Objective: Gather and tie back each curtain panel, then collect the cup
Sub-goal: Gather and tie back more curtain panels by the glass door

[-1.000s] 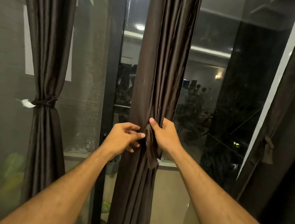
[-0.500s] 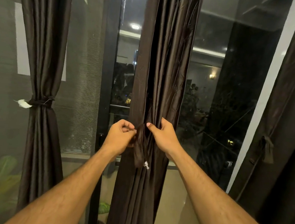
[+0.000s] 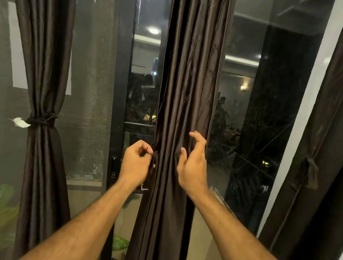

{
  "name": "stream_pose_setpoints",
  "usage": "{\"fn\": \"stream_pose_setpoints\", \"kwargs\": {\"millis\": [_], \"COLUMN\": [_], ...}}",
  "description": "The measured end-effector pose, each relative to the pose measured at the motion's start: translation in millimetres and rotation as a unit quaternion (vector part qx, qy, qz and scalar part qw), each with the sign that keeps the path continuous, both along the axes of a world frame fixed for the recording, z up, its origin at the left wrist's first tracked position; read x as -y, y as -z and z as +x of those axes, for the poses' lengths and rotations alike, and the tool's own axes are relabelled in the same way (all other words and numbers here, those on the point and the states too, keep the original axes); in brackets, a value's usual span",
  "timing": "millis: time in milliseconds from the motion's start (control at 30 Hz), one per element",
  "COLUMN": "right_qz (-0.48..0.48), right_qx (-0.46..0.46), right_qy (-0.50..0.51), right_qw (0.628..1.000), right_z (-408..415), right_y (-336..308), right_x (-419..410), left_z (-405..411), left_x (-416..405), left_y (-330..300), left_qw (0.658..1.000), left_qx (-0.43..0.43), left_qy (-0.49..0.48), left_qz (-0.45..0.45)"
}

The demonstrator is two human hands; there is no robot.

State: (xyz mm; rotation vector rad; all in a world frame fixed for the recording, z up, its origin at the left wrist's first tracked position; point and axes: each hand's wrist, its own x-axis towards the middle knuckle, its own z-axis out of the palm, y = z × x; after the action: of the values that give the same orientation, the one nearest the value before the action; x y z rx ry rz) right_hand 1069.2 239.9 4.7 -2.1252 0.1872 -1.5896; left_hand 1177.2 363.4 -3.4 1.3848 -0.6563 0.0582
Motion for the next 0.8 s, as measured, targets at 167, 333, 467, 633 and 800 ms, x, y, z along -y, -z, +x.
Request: {"fn": "stream_pose_setpoints", "kwargs": {"millis": [167,333,467,633,800], "right_qz": [-0.012,0.032,0.029,0.028,0.084], "right_qx": [-0.056,-0.037,-0.043,-0.036,-0.035], "right_qy": [-0.023,-0.038,-0.038,-0.027,-0.041], "right_qw": [0.998,0.998,0.998,0.999,0.995], "right_z": [0,5,6,6,7], "right_y": [-2,-1,-1,-1,1], "right_x": [-4,-13,-13,-12,-11], "left_z": [-12,-20,-25,-23,-23], "left_x": [4,5,5,6,5], "left_y": [-2,-1,1,4,7], "left_qw": [1.0,0.999,0.998,0.999,0.999], "left_qx": [0.01,0.025,0.022,0.038,0.016], "left_qy": [0.017,0.033,0.047,0.025,0.027], "left_qz": [-0.008,-0.028,-0.036,-0.006,-0.01]}}
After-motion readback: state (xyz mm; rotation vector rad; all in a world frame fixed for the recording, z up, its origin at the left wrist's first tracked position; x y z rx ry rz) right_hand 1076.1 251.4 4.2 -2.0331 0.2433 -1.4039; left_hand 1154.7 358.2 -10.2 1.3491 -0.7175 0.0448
